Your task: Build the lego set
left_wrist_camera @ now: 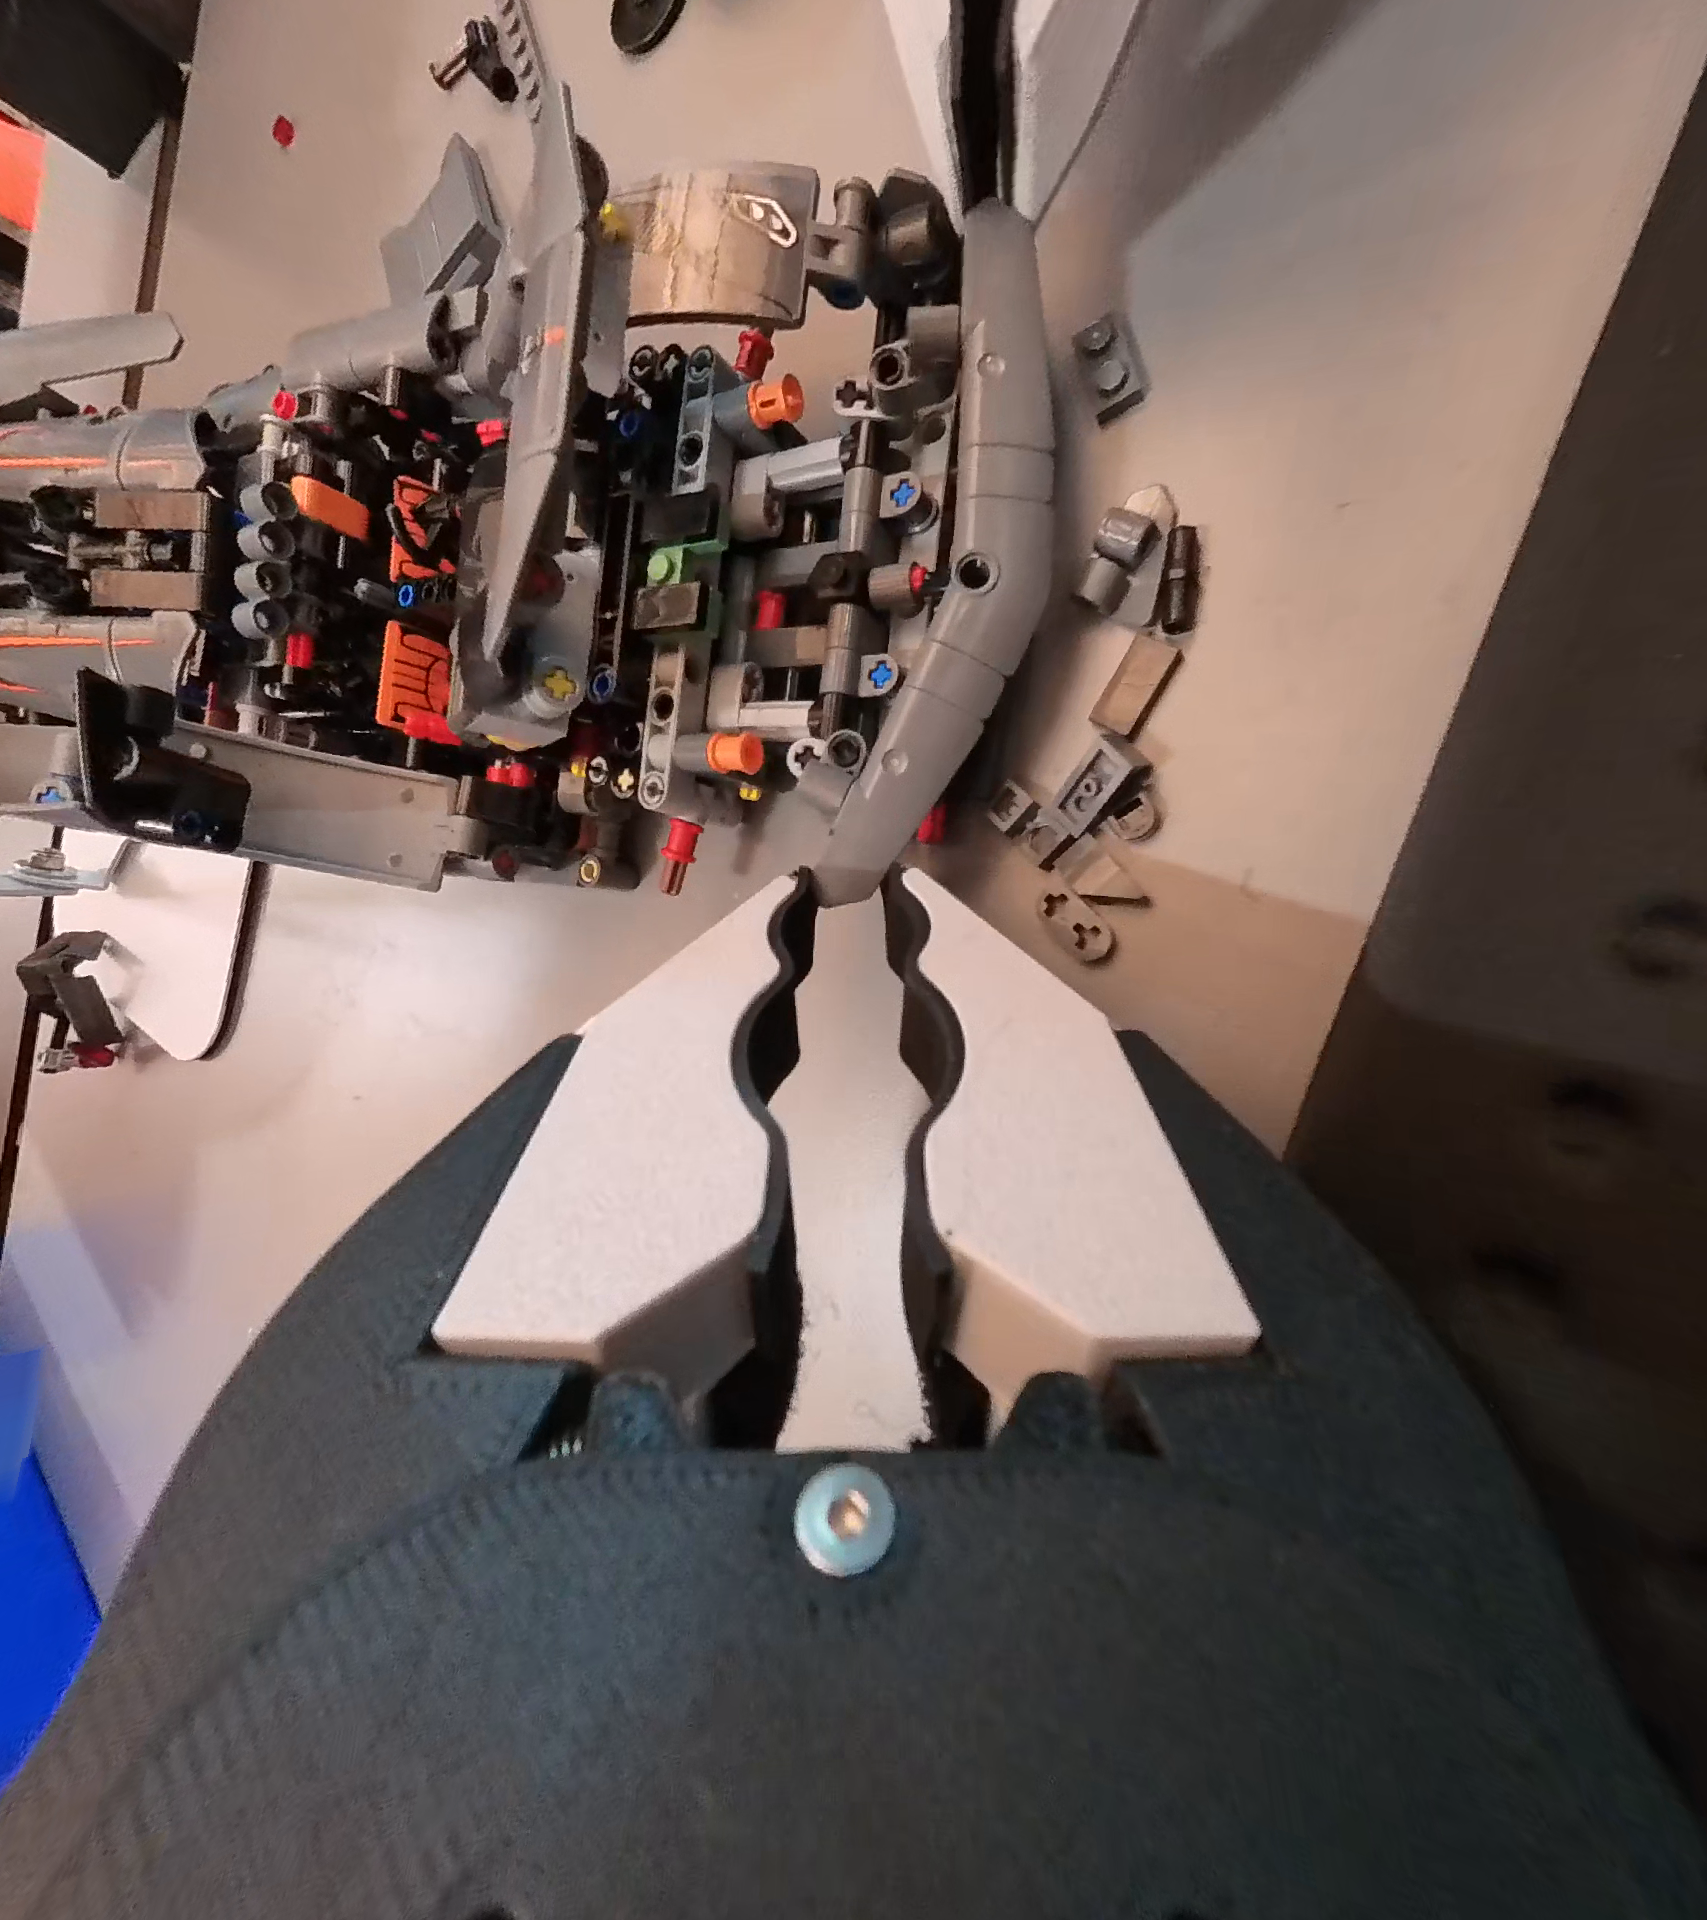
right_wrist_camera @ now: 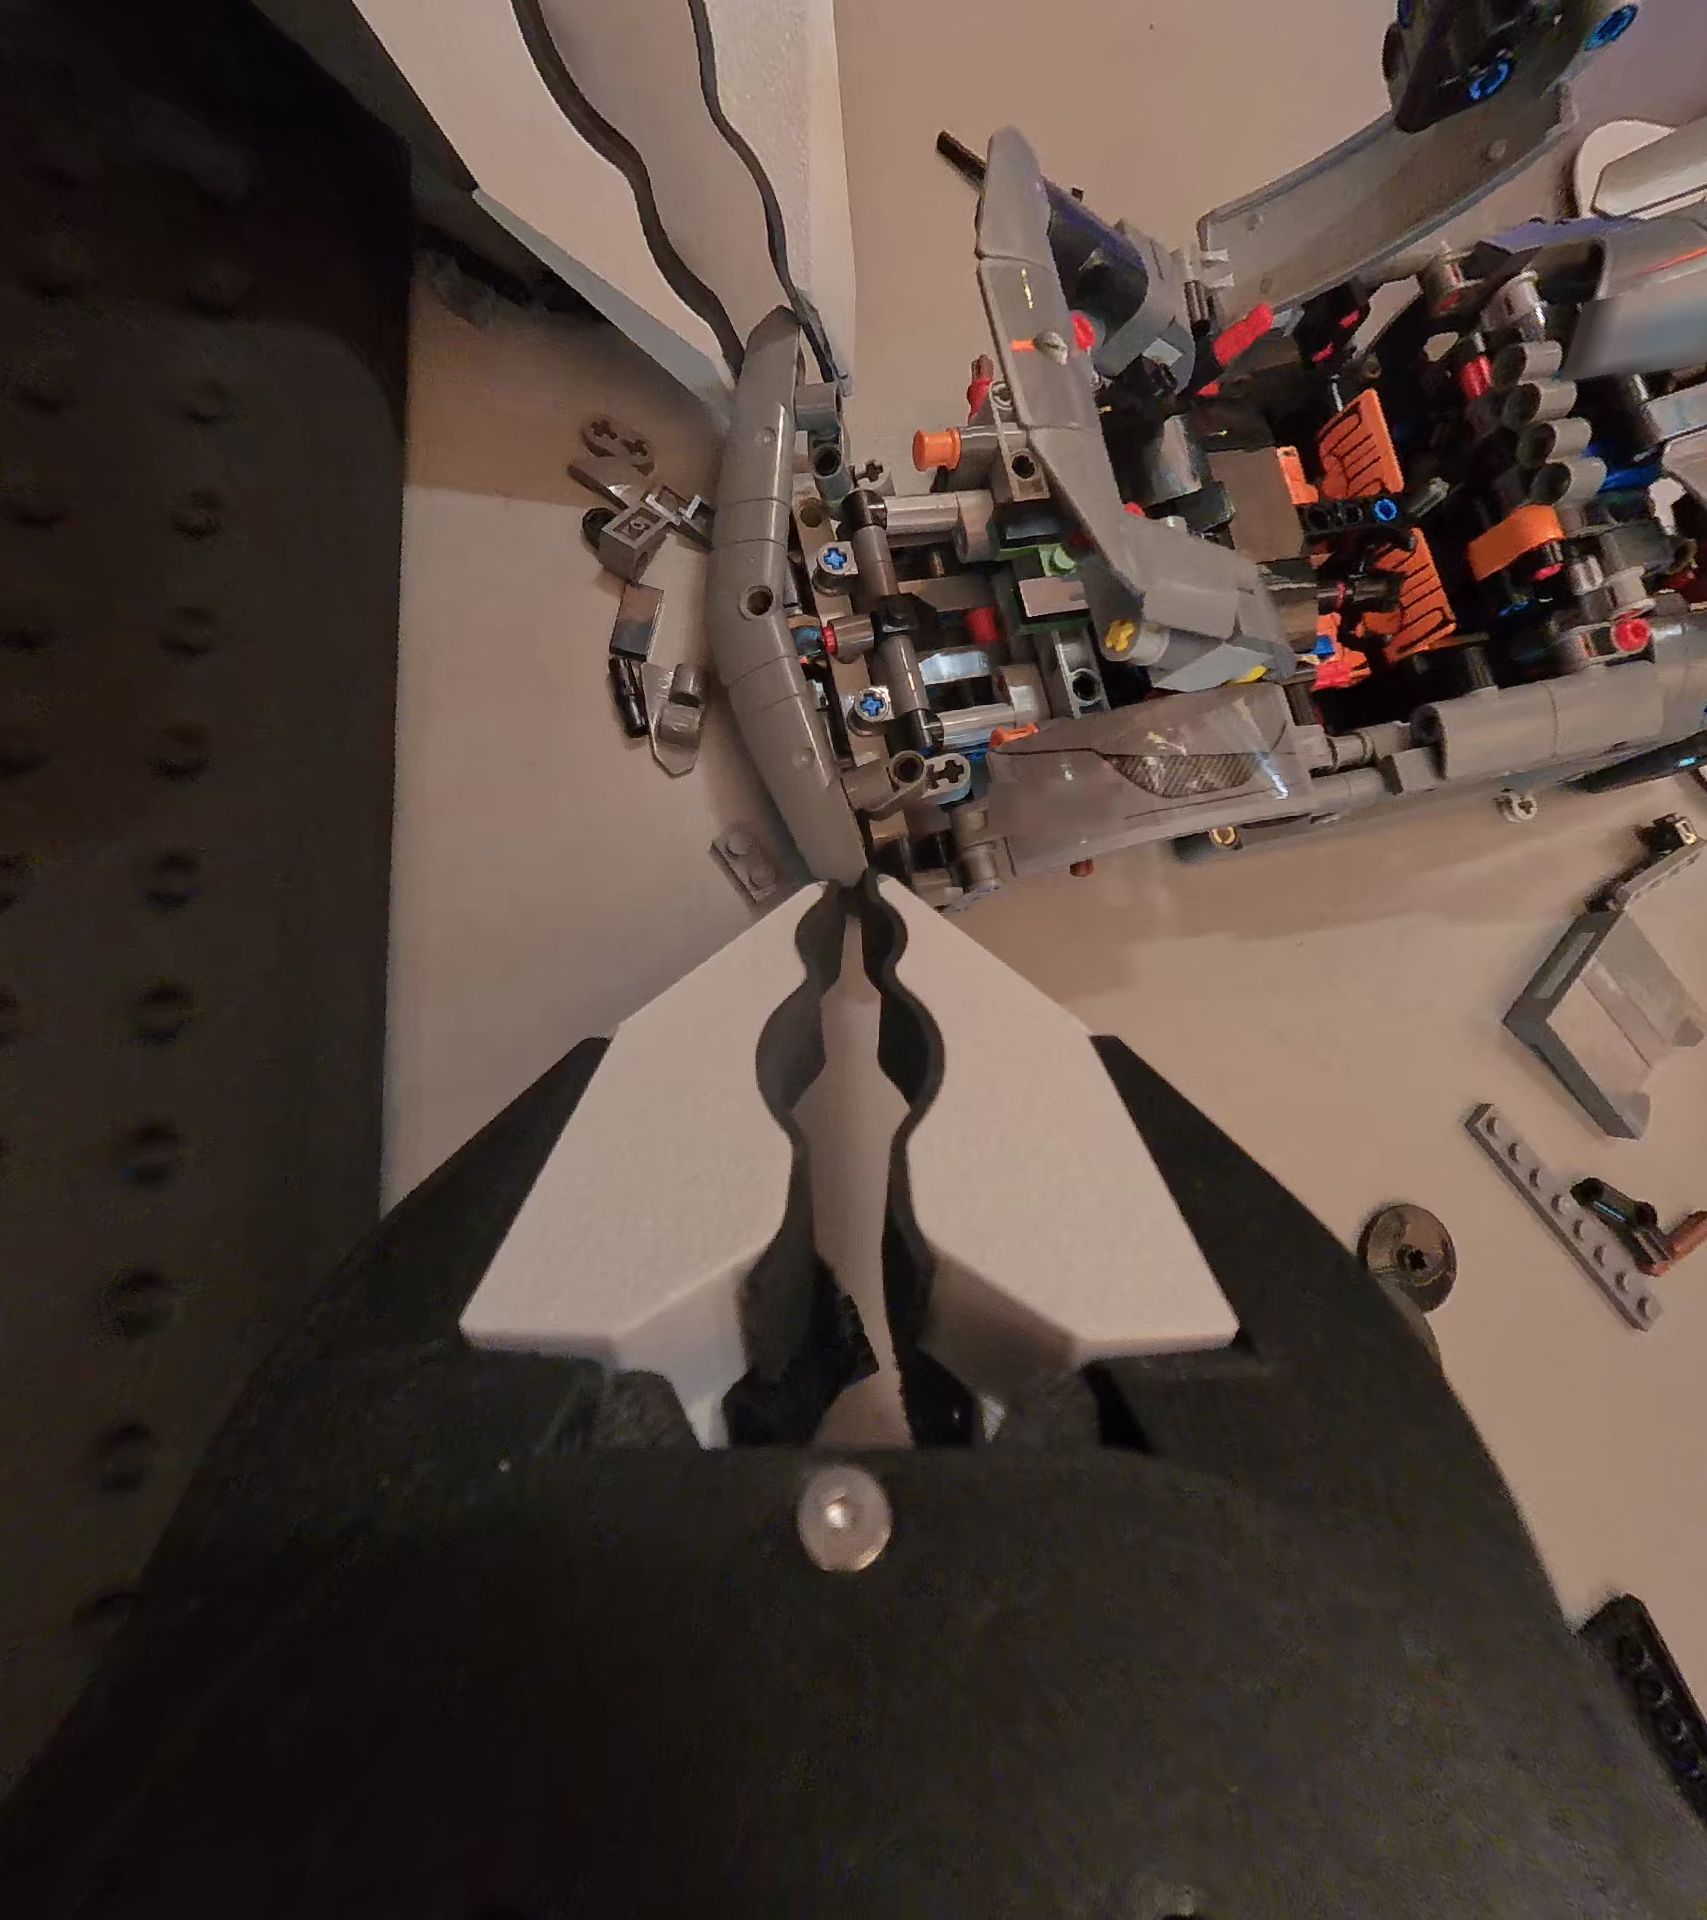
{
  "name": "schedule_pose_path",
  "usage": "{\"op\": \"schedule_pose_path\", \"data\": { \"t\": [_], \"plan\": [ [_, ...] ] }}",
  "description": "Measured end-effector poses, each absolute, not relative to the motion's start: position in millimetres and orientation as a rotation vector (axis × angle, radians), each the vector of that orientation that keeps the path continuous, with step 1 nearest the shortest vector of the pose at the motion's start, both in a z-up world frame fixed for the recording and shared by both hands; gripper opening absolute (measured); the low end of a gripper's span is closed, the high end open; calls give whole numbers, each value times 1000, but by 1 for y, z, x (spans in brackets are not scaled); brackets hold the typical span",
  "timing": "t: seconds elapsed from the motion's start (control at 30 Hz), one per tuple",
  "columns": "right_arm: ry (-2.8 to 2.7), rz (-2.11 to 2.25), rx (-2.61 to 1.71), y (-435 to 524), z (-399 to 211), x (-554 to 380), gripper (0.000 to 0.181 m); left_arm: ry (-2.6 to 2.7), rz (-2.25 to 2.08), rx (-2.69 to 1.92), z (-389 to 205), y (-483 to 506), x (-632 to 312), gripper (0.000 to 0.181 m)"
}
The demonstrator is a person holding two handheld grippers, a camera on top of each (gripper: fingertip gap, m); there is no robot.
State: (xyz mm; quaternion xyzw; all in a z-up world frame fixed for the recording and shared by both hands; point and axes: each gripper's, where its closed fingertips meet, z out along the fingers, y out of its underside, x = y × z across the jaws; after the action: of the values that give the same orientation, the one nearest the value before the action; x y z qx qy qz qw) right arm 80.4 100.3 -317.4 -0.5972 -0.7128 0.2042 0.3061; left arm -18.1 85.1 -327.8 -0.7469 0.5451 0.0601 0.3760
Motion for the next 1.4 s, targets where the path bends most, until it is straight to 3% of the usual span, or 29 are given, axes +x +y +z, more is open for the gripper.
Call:
{"op": "schedule_pose_path", "data": {
  "t": [0.97, 1.1, 1.27, 1.4],
  "plan": [
    [-1838, 630, -1582, 101, -309, 82, 7, 1390, 86, -1925, -329, 84, -17, 15],
    [-1801, 667, -1554, 102, -299, 83, 16, 1390, 75, -1924, -328, 84, -16, 15],
    [-1784, 656, -1571, 107, -303, 80, 42, 1392, 56, -1920, -328, 83, -14, 16],
    [-1757, 661, -1587, 111, -302, 76, 41, 1380, 56, -1924, -327, 85, -14, 18]
  ]
}}
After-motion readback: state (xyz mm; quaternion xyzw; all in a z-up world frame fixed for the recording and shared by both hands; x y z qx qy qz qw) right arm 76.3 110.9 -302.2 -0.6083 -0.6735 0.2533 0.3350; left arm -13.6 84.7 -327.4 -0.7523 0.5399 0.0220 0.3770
